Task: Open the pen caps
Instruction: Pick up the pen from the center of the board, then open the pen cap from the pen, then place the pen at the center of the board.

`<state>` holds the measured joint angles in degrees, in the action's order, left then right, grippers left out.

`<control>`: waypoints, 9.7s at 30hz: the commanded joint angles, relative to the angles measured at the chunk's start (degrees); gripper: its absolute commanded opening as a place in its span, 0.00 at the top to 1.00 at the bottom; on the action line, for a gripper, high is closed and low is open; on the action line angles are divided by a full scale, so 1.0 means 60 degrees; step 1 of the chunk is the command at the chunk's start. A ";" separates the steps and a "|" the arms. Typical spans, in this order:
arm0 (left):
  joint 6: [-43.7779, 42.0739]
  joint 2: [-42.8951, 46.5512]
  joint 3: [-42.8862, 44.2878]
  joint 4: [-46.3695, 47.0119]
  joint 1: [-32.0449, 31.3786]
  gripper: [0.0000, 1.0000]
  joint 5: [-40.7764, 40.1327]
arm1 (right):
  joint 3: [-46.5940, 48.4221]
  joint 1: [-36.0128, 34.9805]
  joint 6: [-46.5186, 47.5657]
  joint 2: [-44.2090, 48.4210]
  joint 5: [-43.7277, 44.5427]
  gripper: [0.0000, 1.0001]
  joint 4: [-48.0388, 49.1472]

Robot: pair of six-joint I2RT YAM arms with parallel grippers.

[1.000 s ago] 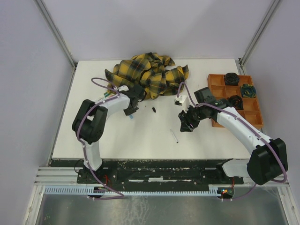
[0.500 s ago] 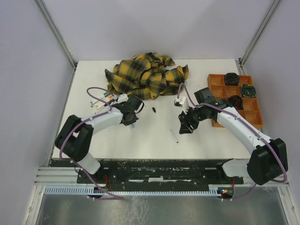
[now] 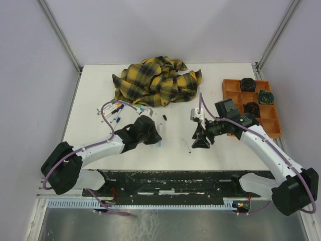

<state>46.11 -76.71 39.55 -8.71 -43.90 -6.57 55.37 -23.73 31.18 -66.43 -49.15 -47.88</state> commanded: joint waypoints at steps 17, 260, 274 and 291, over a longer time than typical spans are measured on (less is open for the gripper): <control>-0.2032 -0.0954 0.0121 0.3758 -0.2174 0.97 0.5958 | -0.1815 0.0029 0.6969 0.1641 -0.1799 0.26 -0.1363; 0.3512 0.7266 -0.5552 0.6038 -0.0359 0.97 -0.4157 | -0.1189 -0.0189 -0.7628 -0.4017 0.5155 0.69 0.4540; 0.3433 0.6879 -0.5411 0.6276 -0.0361 0.97 -0.3950 | -0.1048 -0.0574 -0.7403 -0.4239 0.5124 0.75 0.4384; 0.2876 0.4610 -0.4307 0.6881 -0.0352 0.97 -0.2980 | -0.0800 -0.0662 -0.6976 -0.3486 0.5273 0.65 0.4213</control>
<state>65.67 -45.95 8.99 29.32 -46.30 -26.50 48.23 -27.38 -12.38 -91.42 -18.41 -22.85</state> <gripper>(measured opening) 0.220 0.312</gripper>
